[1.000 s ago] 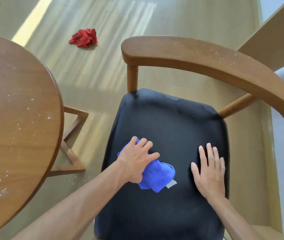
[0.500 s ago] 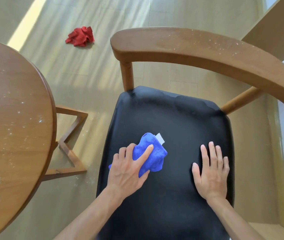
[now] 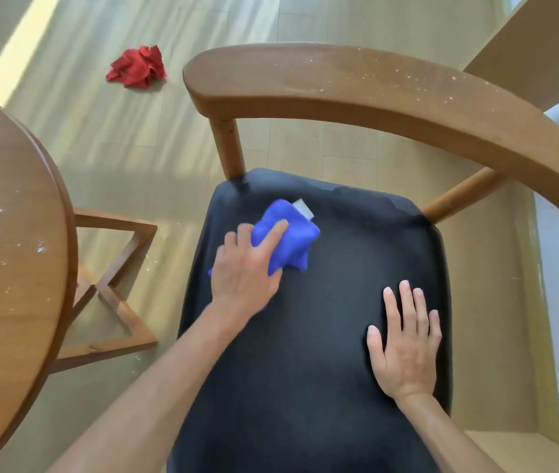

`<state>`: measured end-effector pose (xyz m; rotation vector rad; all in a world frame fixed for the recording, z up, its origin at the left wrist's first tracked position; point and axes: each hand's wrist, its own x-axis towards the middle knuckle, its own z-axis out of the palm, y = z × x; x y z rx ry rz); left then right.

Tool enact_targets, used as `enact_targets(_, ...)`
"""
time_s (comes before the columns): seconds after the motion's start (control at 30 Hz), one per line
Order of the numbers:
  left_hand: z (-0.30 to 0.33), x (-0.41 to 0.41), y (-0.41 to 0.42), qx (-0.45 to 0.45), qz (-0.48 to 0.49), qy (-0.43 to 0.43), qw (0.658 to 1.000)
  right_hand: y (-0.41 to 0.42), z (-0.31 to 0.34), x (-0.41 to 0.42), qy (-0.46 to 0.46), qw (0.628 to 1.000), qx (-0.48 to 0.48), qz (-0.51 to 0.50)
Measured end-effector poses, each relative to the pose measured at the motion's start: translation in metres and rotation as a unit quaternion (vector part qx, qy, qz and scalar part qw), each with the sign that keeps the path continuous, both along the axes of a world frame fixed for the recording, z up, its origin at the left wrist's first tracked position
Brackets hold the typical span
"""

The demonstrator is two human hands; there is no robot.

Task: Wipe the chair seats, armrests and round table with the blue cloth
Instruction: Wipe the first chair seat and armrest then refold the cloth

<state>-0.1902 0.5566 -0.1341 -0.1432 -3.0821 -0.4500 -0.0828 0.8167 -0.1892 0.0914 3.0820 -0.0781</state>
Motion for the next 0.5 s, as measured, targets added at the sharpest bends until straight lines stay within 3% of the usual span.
enact_targets(0.1,-0.007,-0.049,-0.015,0.051,0.130,-0.071,0.988,-0.001,-0.001,0.000,0.002,1.000,0.000,-0.002)
enact_targets(0.17,-0.005,-0.029,-0.021,0.074,0.123,-0.055,0.988,-0.001,0.000,0.000,0.001,1.000,-0.001,-0.003)
enact_targets(0.3,0.005,0.107,-0.034,0.087,-0.082,-0.061,0.991,-0.002,0.004,0.000,-0.001,1.000,-0.003,-0.008)
enact_targets(0.37,0.008,0.180,-0.043,0.013,-0.191,-0.113,0.975,-0.002,0.006,-0.001,-0.008,1.000,-0.003,-0.007)
enact_targets(0.43,0.012,0.217,-0.052,-0.028,-0.271,-0.153,0.950,-0.003,0.006,-0.001,-0.010,1.000,-0.003,-0.010)
enact_targets(0.5,0.011,0.206,-0.062,0.011,-0.310,-0.126,0.942,-0.004,0.007,-0.001,-0.009,1.000,-0.008,-0.011)
